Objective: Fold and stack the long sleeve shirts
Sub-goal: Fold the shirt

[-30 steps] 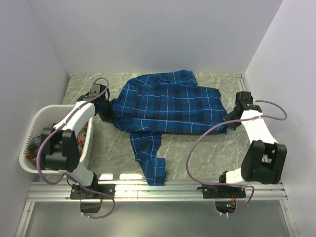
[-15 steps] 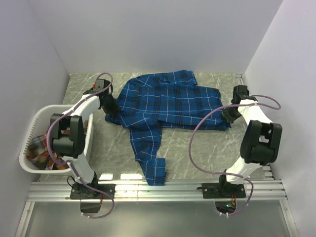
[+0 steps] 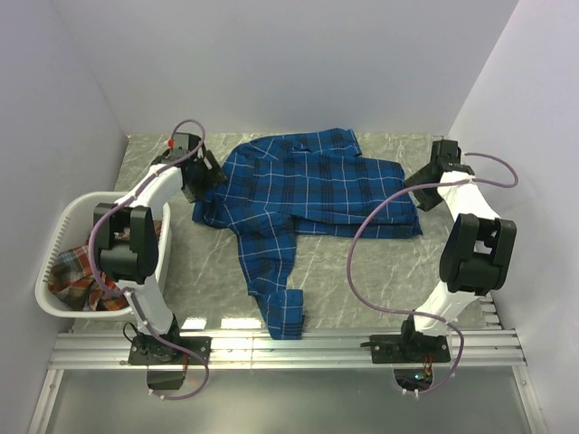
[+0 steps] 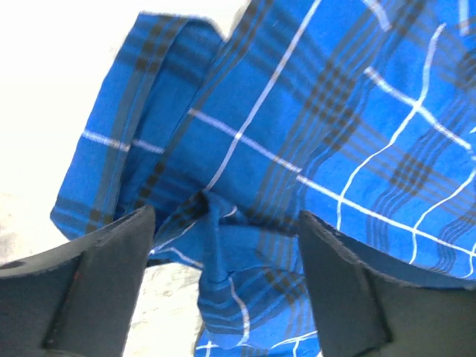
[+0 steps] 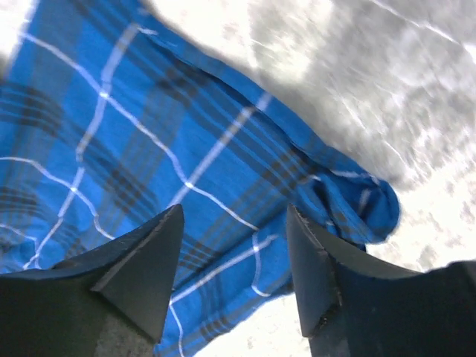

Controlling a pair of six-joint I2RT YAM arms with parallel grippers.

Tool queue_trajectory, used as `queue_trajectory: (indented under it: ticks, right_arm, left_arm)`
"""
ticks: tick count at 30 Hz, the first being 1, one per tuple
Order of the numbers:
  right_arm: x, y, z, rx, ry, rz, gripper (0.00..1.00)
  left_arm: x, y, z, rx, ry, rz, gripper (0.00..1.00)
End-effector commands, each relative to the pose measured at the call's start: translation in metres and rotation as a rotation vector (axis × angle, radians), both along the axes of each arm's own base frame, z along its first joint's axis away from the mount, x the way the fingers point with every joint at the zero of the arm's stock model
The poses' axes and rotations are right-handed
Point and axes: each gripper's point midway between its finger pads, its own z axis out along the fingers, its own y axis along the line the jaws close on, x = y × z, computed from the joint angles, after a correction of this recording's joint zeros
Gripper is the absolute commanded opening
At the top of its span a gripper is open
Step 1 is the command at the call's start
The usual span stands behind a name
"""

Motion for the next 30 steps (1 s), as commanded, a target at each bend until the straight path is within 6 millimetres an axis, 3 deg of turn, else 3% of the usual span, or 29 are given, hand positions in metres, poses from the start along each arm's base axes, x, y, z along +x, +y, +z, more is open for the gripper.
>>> queue_trajectory:
  ticks: [1, 3, 5, 6, 8, 9, 11, 12, 13, 14, 15, 17, 18, 20, 21, 23, 24, 30]
  right_arm:
    - [0.027, 0.014, 0.055, -0.097, -0.183, 0.134, 0.68]
    - [0.024, 0.052, 0.076, -0.138, -0.238, 0.323, 0.73]
    - [0.016, 0.084, 0.083, -0.181, -0.257, 0.504, 0.74]
    - [0.004, 0.128, 0.088, -0.149, -0.278, 0.657, 0.75]
    - [-0.016, 0.168, 0.085, -0.158, -0.271, 0.871, 0.75]
    - [-0.041, 0.205, 0.08, -0.124, -0.251, 1.016, 0.75]
    - [-0.072, 0.24, 0.07, -0.107, -0.229, 1.226, 0.76]
    - [-0.105, 0.267, 0.061, -0.079, -0.192, 1.358, 0.76]
    - [-0.121, 0.28, 0.056, -0.073, -0.186, 1.452, 0.76]
    - [-0.135, 0.288, 0.052, -0.075, -0.173, 1.503, 0.76]
    - [-0.16, 0.301, 0.044, -0.063, -0.153, 1.604, 0.76]
    - [-0.182, 0.311, 0.039, -0.042, -0.141, 1.686, 0.76]
    - [-0.194, 0.313, 0.038, -0.034, -0.129, 1.723, 0.76]
    - [-0.215, 0.325, 0.042, -0.038, -0.149, 1.826, 0.76]
    - [-0.222, 0.329, 0.046, -0.03, -0.163, 1.857, 0.76]
    - [-0.24, 0.339, 0.05, 0.007, -0.18, 1.936, 0.76]
    - [-0.245, 0.342, 0.049, 0.011, -0.177, 1.958, 0.76]
    - [-0.268, 0.362, 0.03, 0.023, -0.111, 2.077, 0.76]
  left_arm:
    - [0.019, -0.001, 0.042, 0.006, -0.129, -0.002, 0.88]
    - [0.016, 0.004, 0.053, 0.028, -0.152, 0.004, 0.91]
    - [0.011, 0.011, 0.066, 0.062, -0.181, 0.008, 0.92]
    - [0.007, 0.014, 0.066, 0.077, -0.18, 0.012, 0.93]
    - [-0.001, 0.019, 0.078, 0.101, -0.212, 0.011, 0.94]
    - [-0.007, 0.022, 0.073, 0.117, -0.206, 0.015, 0.94]
    - [-0.018, 0.026, 0.084, 0.131, -0.238, 0.009, 0.94]
    - [-0.026, 0.026, 0.076, 0.136, -0.228, 0.0, 0.94]
    - [-0.032, 0.027, 0.084, 0.139, -0.254, -0.005, 0.94]
    - [-0.037, 0.028, 0.083, 0.143, -0.259, -0.007, 0.94]
    - [-0.047, 0.029, 0.081, 0.147, -0.271, -0.011, 0.94]
    - [-0.056, 0.031, 0.078, 0.155, -0.279, -0.013, 0.94]
    - [-0.066, 0.034, 0.066, 0.163, -0.258, -0.012, 0.94]
    - [-0.074, 0.036, 0.07, 0.164, -0.287, -0.001, 0.94]
    - [-0.081, 0.037, 0.06, 0.166, -0.272, -0.002, 0.94]
    - [-0.087, 0.036, 0.063, 0.158, -0.304, -0.003, 0.94]
    - [-0.093, 0.037, 0.055, 0.158, -0.293, -0.005, 0.93]
    - [-0.102, 0.038, 0.061, 0.181, -0.362, -0.015, 0.93]
